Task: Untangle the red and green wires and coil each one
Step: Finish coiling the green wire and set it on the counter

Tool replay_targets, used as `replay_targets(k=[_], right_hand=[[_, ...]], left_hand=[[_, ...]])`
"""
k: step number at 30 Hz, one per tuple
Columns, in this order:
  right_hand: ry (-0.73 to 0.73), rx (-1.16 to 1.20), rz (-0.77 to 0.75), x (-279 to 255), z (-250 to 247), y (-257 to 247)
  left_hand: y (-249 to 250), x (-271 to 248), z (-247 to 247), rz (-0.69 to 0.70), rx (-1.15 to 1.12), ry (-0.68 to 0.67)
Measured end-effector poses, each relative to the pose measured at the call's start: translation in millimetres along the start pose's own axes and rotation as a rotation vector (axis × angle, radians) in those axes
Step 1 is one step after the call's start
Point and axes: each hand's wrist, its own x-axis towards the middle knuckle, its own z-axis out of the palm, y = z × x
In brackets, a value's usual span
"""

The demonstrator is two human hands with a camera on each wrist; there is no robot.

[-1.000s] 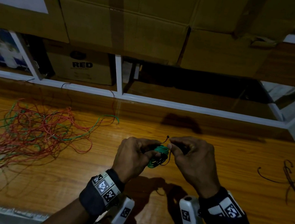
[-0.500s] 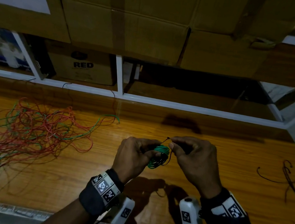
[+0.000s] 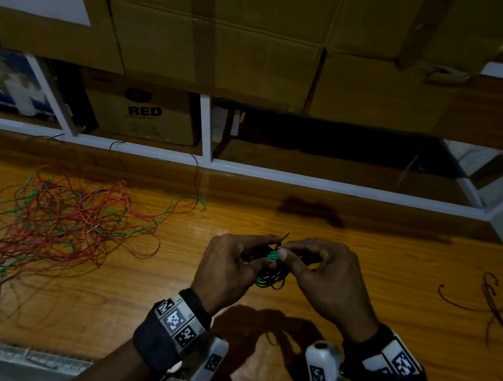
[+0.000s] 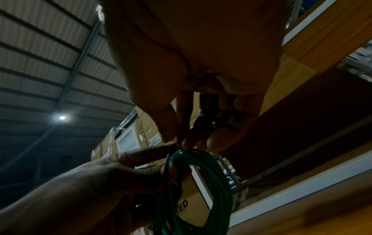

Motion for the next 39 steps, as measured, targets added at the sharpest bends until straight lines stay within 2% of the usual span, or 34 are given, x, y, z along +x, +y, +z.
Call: replay_targets(k=[4, 8, 12, 16, 18, 21, 25, 28, 30, 34, 36, 39], right_hand=[[0.042, 0.051, 0.039, 9.2, -9.9, 1.1], [-0.029, 0.012, -0.003, 16.2, -12.7, -0.5], [-0.04, -0.007, -0.005, 19.0, -13.3, -2.8], [0.024, 0.031, 0.01, 25.9, -24.1, -9.9], [0.062, 0.178, 0.051, 34.1, -34.2, -13.4], [0.1, 0.463, 0.113, 46.2, -47.6, -16.0], [0.014, 0.688, 0.205, 41.1, -47.3, -15.5], [-0.018, 0.832, 0.241, 40.2, -46.1, -14.5], [-0.009, 0.81, 0.232, 43.6, -47.5, -12.1], [-0.034, 0.69, 0.248, 34.3, -44.6, 11.7], [-0.129, 0.616, 0.266, 23.0, -37.4, 28.2], [-0.318, 0.37, 0.168, 7.8, -22.2, 43.0]], left_hand=[[1.0, 0.0, -0.3, 0.015, 0.03, -0.018], [0.4, 0.0, -1.2, 0.022, 0.051, -0.035], [3.9, -1.4, -2.2, 0.034, 0.06, -0.073], [11.0, 3.9, -8.6, 0.129, 0.171, -0.13], [8.8, 5.9, -8.4, 0.153, 0.242, -0.166], [2.5, 2.5, -0.9, 0.114, 0.251, -0.195], [-7.3, -3.1, 6.9, 0.097, 0.263, -0.204], [-15.7, -6.7, 10.3, 0.074, 0.457, -0.309], [-21.3, -11.6, 15.0, 0.031, 0.448, -0.333], [-25.8, -6.3, 16.2, -0.09, 0.263, -0.179], [-24.6, 0.1, 11.8, -0.105, 0.219, -0.147], [-19.7, 7.3, 5.8, -0.118, 0.21, -0.162]])
